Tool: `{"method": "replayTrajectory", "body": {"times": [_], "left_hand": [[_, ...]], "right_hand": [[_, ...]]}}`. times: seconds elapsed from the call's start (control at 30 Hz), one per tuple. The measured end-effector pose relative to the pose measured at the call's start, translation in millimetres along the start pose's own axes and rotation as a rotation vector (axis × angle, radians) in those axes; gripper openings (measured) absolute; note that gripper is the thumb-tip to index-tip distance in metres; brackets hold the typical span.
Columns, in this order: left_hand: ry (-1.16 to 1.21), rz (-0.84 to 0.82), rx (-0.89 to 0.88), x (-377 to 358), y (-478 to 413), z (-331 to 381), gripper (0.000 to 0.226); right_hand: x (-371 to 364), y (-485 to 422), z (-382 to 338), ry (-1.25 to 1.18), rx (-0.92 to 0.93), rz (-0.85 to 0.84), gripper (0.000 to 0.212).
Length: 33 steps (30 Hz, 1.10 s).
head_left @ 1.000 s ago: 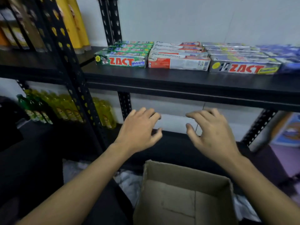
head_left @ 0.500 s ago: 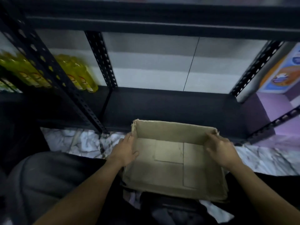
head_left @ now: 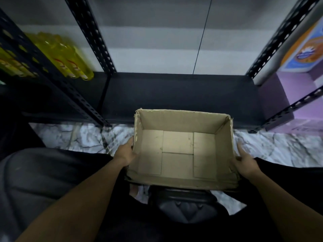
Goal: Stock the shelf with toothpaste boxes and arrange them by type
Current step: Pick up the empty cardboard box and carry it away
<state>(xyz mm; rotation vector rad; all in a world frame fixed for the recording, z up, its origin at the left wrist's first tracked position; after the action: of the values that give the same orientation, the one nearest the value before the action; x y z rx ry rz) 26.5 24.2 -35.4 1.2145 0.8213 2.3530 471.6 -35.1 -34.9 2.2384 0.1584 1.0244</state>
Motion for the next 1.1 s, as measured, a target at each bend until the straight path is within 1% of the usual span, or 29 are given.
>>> {"method": "replayTrajectory", "body": {"times": [0.1, 0.2, 0.33, 0.47, 0.7, 0.93, 1.03, 1.1], "left_hand": [[0.01, 0.02, -0.001, 1.7, 0.8, -4.5, 0.083], [0.003, 0.061, -0.023, 2.4, 3.4, -2.4, 0.081], [-0.009, 0.136, -0.045, 12.7, 8.9, 2.2, 0.078], [-0.024, 0.204, -0.05, 26.3, 20.0, 15.7, 0.071], [-0.007, 0.372, -0.139, 76.8, 49.2, 58.1, 0.054], [0.003, 0.435, -0.219, 137.1, 72.9, 121.6, 0.045], [0.005, 0.43, -0.286, 156.3, 80.9, 159.4, 0.043], [0.001, 0.424, -0.336, 164.0, 85.2, 183.8, 0.042]], "right_hand": [[-0.6, -2.4, -2.9, -0.003, 0.01, -0.016, 0.068], [2.5, 0.1, -6.1, 0.013, 0.04, -0.018, 0.062], [12.6, 4.6, -13.5, 0.078, 0.013, 0.021, 0.058], [26.1, 10.4, -19.2, 0.028, 0.022, 0.129, 0.053], [65.0, 32.4, -43.6, -0.116, 0.105, 0.313, 0.042], [131.3, 57.4, -67.4, -0.196, 0.22, 0.444, 0.038], [169.1, 75.3, -77.0, -0.135, 0.201, 0.535, 0.034], [194.5, 87.7, -79.2, -0.135, 0.197, 0.589, 0.033]]}}
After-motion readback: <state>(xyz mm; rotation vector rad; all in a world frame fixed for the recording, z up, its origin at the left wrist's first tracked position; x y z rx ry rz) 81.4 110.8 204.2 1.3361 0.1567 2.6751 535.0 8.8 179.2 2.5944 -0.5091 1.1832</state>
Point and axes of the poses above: each hand's wrist, its own y-axis away from the middle knuckle, its own x-axis out of the back of the hand, z = x × y, the point moved 2 cm from there along -y, towards the middle knuckle, and after that the axes turned 8 degrees about -z, right-handed, at the moved point
